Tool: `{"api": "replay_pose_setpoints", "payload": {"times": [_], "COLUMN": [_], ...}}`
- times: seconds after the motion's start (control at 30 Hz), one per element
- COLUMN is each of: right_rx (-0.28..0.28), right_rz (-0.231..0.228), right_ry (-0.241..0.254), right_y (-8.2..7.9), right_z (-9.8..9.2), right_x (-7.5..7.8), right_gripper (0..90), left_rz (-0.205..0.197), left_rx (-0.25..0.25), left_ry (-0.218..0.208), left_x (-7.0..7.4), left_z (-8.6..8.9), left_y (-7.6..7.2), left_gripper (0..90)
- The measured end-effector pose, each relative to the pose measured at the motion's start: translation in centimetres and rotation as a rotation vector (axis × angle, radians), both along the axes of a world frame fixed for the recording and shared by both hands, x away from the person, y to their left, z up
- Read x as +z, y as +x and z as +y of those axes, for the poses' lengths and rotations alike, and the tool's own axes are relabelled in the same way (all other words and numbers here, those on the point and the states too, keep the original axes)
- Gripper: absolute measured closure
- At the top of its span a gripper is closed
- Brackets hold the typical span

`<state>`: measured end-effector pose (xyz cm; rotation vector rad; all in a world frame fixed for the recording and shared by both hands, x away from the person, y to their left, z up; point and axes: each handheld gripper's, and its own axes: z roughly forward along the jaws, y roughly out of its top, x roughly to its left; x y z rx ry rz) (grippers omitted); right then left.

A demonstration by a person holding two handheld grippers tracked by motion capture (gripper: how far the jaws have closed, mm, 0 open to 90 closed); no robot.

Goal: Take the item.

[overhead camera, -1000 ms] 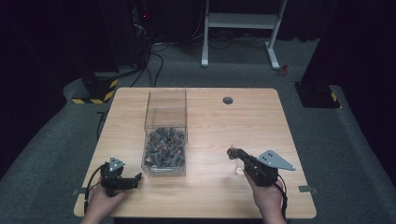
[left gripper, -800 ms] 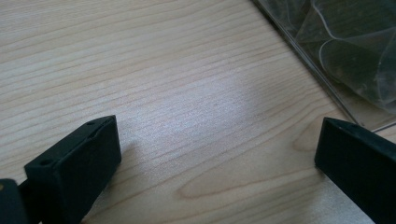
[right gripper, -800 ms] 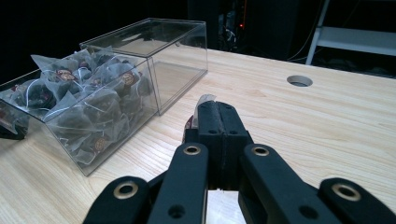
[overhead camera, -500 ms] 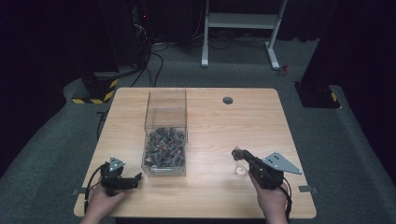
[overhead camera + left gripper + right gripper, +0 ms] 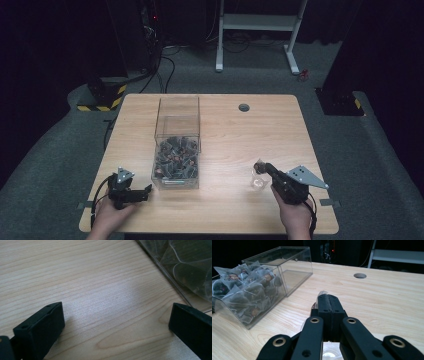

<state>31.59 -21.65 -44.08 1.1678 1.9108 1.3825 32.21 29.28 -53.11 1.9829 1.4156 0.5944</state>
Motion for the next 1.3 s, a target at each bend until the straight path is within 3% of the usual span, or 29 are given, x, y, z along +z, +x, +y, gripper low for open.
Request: {"api": "replay_pose_setpoints", "payload": {"times": [0.2,0.3,0.83,1.3], "right_rx": [-0.004,-0.002,0.02,0.016], "right_rz": [0.018,0.019,0.028,0.04], "right_ry": [0.002,0.008,0.004,-0.009], "right_y": [0.2,0.3,0.9,1.5], "right_z": [-0.4,-0.6,0.7,0.7], "right_x": [-0.6,-0.9,-0.9,-1.0], "right_gripper": [90.0,80.3,61.7,34.6], "left_rz": [0.0,0.0,0.0,0.0], "left_rx": [0.001,0.001,0.001,-0.001], "left_ry": [0.0,-0.001,-0.002,-0.002], "left_x": [0.0,0.0,0.0,0.0], "left_z": [0.0,0.0,0.0,0.0], "left_y": [0.0,0.0,0.0,0.0], "left_gripper": [0.6,0.6,0.6,0.6]}}
